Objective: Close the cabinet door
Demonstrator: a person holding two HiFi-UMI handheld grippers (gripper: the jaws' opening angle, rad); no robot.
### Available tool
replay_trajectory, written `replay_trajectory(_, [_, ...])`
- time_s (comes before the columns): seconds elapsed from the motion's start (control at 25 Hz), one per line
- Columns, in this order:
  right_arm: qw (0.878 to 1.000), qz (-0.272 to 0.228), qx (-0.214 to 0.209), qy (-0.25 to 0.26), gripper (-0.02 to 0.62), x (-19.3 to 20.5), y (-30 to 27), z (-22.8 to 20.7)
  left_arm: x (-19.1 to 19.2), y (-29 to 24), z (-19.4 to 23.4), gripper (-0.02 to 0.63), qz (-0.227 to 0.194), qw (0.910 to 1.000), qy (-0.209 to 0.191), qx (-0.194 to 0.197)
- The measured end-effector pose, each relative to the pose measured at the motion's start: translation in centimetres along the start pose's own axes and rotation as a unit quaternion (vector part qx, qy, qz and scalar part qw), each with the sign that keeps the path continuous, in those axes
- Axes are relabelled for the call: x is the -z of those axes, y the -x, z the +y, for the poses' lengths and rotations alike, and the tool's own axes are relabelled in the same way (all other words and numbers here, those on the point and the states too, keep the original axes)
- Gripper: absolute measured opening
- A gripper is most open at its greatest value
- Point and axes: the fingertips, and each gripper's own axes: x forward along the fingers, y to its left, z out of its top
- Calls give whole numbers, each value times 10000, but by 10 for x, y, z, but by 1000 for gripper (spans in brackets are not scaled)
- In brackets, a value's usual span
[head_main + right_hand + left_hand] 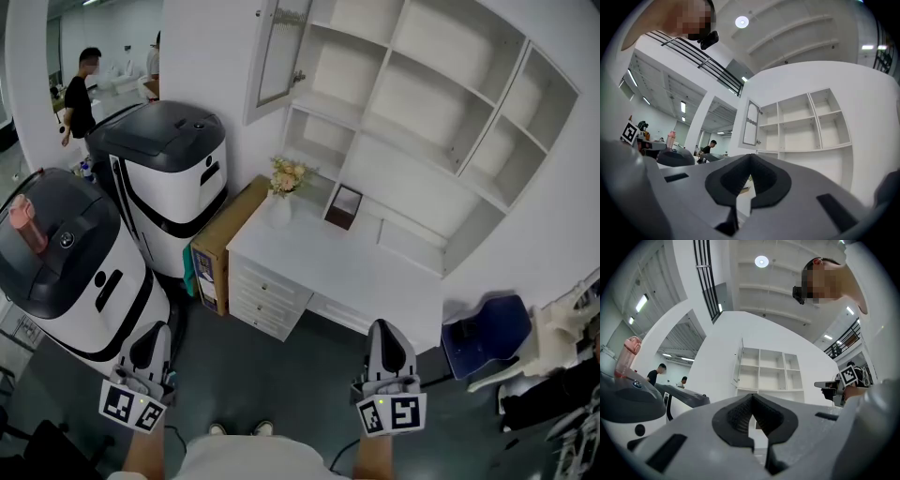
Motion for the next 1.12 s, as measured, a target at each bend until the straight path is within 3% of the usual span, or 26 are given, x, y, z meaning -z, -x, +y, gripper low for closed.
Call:
replay_trajectory(0.16, [9993,-83,-354,-92,-2,5,-6,-6,5,-7,-8,5,11,10000,-46,-86])
replay_trajectory(0.4, [9983,-191,-539,-124,4,8,-21,-22,9,-20,-23,5,5,9997,-109,-207])
replay_trajectory(0.56, [9959,-258,-860,-139,222,6,-37,-28,10,-33,-34,5,-2,9996,-161,-236])
replay_trajectory(0.76, [9936,-335,-1067,-149,344,12,-61,-35,15,-41,-41,5,113,9990,-234,-353])
replay_trajectory(1.12, [9832,-382,-1782,-36,365,17,-136,8,42,-56,-18,5,362,9977,-50,-569])
